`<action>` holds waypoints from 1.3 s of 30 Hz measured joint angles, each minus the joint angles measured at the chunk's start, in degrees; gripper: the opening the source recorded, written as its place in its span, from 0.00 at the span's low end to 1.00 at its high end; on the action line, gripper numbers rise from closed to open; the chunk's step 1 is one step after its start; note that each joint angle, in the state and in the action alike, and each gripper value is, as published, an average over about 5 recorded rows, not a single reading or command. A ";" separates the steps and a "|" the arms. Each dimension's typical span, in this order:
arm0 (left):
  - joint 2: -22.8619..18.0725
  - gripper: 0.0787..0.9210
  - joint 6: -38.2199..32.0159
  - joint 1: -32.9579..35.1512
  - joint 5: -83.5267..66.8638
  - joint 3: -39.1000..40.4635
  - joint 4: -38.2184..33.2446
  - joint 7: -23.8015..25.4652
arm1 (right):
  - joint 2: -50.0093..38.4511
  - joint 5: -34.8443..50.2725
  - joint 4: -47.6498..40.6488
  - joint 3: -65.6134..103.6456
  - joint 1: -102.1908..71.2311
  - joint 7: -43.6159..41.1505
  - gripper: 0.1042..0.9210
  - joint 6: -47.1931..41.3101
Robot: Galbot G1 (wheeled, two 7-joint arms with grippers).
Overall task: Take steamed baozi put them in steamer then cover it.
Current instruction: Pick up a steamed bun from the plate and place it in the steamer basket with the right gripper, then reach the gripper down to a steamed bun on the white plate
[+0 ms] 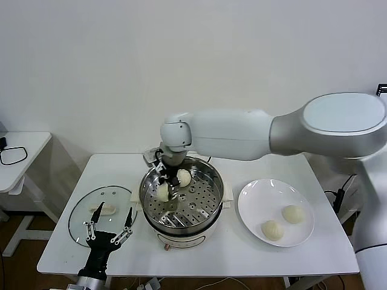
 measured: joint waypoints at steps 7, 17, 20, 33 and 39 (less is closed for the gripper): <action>0.03 0.88 -0.08 -0.06 0.00 -0.05 0.07 -0.04 | 1.33 0.23 -1.26 -0.11 -1.54 1.24 0.68 -0.09; 0.08 0.88 -0.34 0.14 0.00 -0.32 0.25 -0.08 | 0.61 -0.05 -0.17 0.25 -1.20 1.69 0.88 -0.11; 0.01 0.88 -0.36 0.15 0.00 -0.30 0.19 -0.09 | -0.83 -0.51 1.58 0.81 -0.31 1.24 0.88 -0.15; -0.34 0.88 -0.31 0.58 0.84 0.12 -0.25 -0.09 | -19.04 -7.25 11.06 3.69 6.48 -8.09 0.88 3.82; -0.26 0.88 -0.33 0.53 0.99 0.19 -0.30 -0.08 | -30.89 -11.90 12.43 3.76 6.59 -12.61 0.88 7.74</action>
